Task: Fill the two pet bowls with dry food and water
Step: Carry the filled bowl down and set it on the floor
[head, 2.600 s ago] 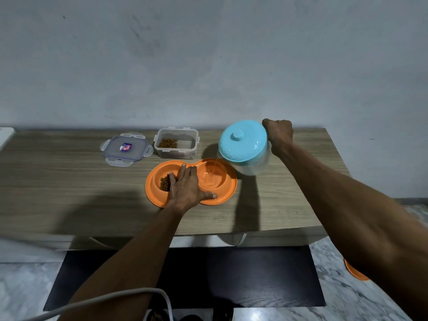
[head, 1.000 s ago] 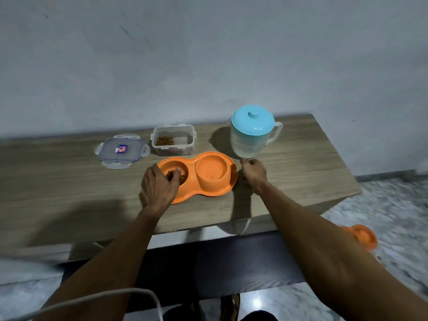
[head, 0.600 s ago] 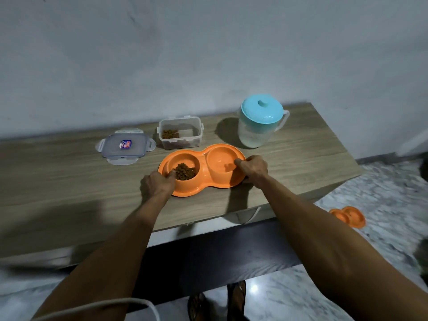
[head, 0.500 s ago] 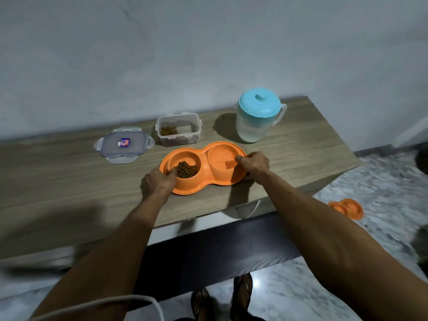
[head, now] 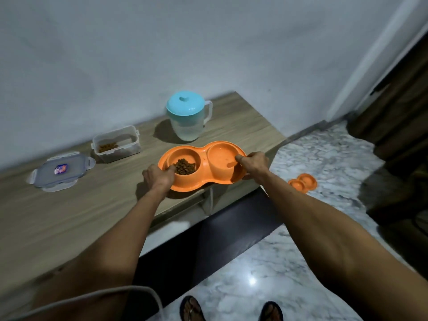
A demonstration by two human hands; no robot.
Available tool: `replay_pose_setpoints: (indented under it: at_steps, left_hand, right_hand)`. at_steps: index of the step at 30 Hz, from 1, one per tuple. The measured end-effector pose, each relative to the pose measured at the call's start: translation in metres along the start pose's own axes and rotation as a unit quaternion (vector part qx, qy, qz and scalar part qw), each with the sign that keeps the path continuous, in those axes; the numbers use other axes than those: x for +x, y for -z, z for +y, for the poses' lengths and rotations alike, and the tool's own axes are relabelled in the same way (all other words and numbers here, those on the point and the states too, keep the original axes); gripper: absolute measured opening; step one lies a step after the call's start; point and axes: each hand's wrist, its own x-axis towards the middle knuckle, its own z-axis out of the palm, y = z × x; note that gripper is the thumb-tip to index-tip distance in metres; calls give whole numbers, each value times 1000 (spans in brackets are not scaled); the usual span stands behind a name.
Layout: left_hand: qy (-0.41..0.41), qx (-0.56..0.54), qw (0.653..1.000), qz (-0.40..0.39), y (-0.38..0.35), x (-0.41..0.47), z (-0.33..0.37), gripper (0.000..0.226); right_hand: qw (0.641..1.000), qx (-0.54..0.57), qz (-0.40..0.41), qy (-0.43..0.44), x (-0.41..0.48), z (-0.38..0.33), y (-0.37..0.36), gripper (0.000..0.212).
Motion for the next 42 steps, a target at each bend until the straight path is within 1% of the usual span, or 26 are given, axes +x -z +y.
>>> replay_pose_setpoints:
  at_steps: [3, 7, 11, 17, 21, 28, 31, 39, 40, 42]
  left_hand:
    - [-41, 10, 999, -10, -35, -27, 39, 57]
    - [-87, 11, 995, -38, -99, -82, 97, 57]
    - [-105, 2, 993, -61, -169, -140, 150, 54]
    - [-131, -16, 988, -76, -257, -204, 209, 53]
    - [-151, -31, 984, -89, -308, -228, 244, 51]
    - [-154, -31, 983, -91, -389, -219, 301, 46]
    - [-143, -30, 985, -93, -421, -201, 319, 48]
    - [-102, -24, 992, -74, -494, -143, 354, 50]
    - [-95, -24, 992, -73, -501, -136, 353, 51]
    - [-84, -35, 994, -63, -518, -120, 348, 55]
  right_hand:
    - [999, 29, 33, -11, 10, 17, 58, 51]
    - [996, 61, 65, -10, 25, 49, 155, 40]
    - [993, 80, 93, 1, 46, 85, 251, 38]
    - [989, 86, 124, 0, 82, 124, 362, 33]
    - [987, 80, 135, -11, 114, 142, 414, 29]
    - [986, 82, 146, -20, 194, 158, 461, 33]
    - [986, 79, 143, -17, 234, 155, 468, 40]
    - [991, 70, 117, -19, 345, 149, 461, 40]
    - [991, 69, 111, -20, 359, 150, 456, 41]
    - [993, 65, 98, -24, 388, 156, 445, 50]
